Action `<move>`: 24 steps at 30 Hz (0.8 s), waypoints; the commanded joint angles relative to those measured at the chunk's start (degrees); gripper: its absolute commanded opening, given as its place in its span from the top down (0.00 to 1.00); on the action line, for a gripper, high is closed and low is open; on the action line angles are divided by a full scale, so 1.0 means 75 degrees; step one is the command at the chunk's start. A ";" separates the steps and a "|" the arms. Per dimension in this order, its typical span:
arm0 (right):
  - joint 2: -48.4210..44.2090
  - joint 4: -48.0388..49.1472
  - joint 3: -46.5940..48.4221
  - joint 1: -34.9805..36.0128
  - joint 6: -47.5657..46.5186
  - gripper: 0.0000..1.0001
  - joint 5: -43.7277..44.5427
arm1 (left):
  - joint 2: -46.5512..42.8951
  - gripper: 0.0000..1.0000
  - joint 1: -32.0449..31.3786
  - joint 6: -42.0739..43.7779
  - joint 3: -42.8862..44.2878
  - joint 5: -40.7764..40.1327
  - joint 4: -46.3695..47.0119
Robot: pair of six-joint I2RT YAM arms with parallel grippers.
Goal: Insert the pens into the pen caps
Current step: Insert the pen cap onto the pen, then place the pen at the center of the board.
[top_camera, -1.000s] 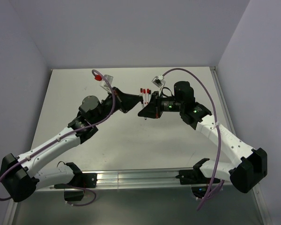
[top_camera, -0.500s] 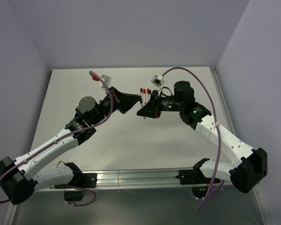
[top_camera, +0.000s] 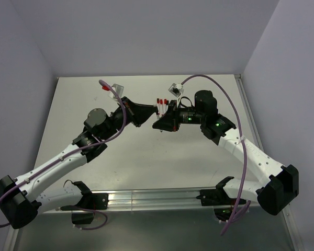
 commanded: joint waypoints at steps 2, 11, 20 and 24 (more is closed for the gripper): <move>-0.0171 0.0984 0.0473 -0.0149 -0.0068 0.76 0.0859 | -0.0231 1.00 -0.0232 0.0015 -0.0086 0.0164 -0.0342; -0.0358 0.0480 0.0555 0.0296 -0.0771 0.53 0.0729 | -0.0149 1.00 -0.0244 0.0495 0.0345 -0.1242 -0.0105; -0.0862 0.0480 0.0321 0.0355 -0.0935 0.45 0.0764 | 0.1079 1.00 0.0342 0.1233 0.2160 -0.3165 -0.1758; -0.1085 0.0164 0.0472 0.0320 -0.0912 0.44 0.1571 | 0.2345 1.00 0.0997 0.1176 0.3217 -0.3129 -0.2695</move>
